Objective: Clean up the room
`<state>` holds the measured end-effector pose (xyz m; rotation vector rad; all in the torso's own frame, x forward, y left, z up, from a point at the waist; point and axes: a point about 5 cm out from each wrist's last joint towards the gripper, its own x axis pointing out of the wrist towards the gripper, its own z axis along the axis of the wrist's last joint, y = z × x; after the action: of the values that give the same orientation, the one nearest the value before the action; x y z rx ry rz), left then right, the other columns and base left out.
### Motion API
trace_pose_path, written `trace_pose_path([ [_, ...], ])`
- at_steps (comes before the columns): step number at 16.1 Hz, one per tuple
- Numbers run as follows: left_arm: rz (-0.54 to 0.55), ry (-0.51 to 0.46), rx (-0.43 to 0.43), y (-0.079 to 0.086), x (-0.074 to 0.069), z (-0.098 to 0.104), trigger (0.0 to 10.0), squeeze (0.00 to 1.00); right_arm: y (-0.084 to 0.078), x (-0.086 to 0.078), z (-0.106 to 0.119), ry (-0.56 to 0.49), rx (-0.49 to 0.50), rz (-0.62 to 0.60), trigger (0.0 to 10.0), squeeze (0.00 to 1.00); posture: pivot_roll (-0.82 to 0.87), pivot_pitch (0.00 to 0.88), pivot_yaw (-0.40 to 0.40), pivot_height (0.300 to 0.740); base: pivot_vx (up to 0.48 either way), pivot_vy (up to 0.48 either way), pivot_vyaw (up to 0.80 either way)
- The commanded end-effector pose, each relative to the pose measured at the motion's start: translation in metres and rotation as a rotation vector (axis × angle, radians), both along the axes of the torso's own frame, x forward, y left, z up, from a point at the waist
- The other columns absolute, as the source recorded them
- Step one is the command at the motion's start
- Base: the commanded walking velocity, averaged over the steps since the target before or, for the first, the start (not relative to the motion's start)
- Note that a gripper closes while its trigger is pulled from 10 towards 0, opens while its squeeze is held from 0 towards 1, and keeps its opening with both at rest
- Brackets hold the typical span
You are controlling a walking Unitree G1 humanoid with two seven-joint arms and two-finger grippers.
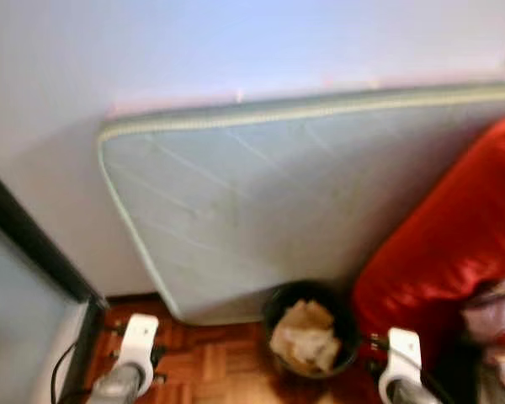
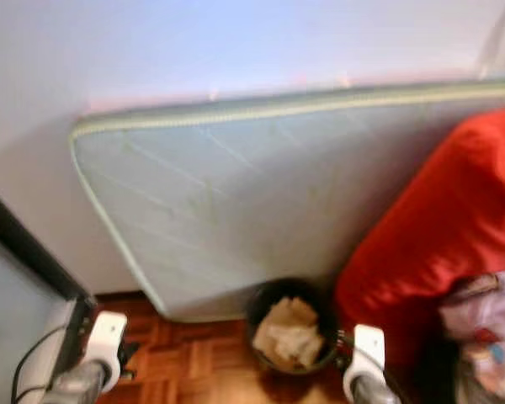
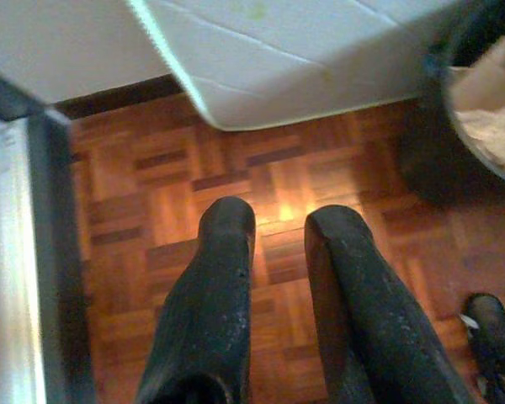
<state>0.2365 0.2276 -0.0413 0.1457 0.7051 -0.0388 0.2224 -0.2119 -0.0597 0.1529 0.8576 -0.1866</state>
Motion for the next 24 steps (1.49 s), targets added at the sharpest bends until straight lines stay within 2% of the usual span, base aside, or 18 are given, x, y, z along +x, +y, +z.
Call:
trace_pose_path([
  [1,0.025,0.042,0.008,0.008,-0.011,-0.006,10.0,0.00,0.007,-0.002,-0.003,0.015,0.011,0.014,10.0,0.00,-0.04,0.000,0.038,0.740,0.000,0.000,-0.80],
  [4,0.028,0.049,-0.006,-0.002,-0.012,-0.009,10.0,0.00,0.007,-0.002,-0.003,0.015,0.008,0.018,10.0,0.00,-0.05,0.000,0.034,0.740,0.000,0.000,-0.80],
  [12,0.017,0.049,-0.059,-0.047,-0.009,-0.017,10.0,0.00,0.006,-0.006,-0.005,0.029,-0.003,0.024,10.0,0.00,-0.05,0.000,0.026,0.740,0.000,0.000,-0.79],
  [16,0.011,0.051,-0.066,-0.052,-0.015,-0.020,10.0,0.00,0.006,-0.007,-0.006,0.031,-0.006,0.028,10.0,0.00,-0.05,0.000,0.023,0.740,0.000,0.000,-0.79],
  [19,-0.007,0.066,-0.070,-0.067,-0.025,-0.027,10.0,0.00,0.007,-0.008,-0.006,0.031,-0.003,0.030,10.0,0.00,-0.05,0.000,0.023,0.740,0.000,0.000,-0.79],
  [22,-0.051,0.060,-0.077,-0.079,-0.032,-0.030,10.0,0.00,0.007,-0.006,-0.004,0.006,0.010,0.020,10.0,0.00,-0.05,0.000,0.028,0.740,0.000,-0.134,0.00],
  [23,-0.045,0.060,-0.076,-0.078,-0.033,-0.030,10.0,0.00,0.007,-0.005,-0.004,0.003,0.008,0.010,10.0,0.00,-0.05,0.000,0.026,0.740,0.000,-0.439,0.00],
  [24,-0.029,0.055,-0.077,-0.070,-0.027,-0.027,10.0,0.00,0.006,-0.005,-0.004,0.001,0.006,0.012,10.0,0.00,-0.05,0.000,0.028,0.740,0.000,-0.439,0.00],
])
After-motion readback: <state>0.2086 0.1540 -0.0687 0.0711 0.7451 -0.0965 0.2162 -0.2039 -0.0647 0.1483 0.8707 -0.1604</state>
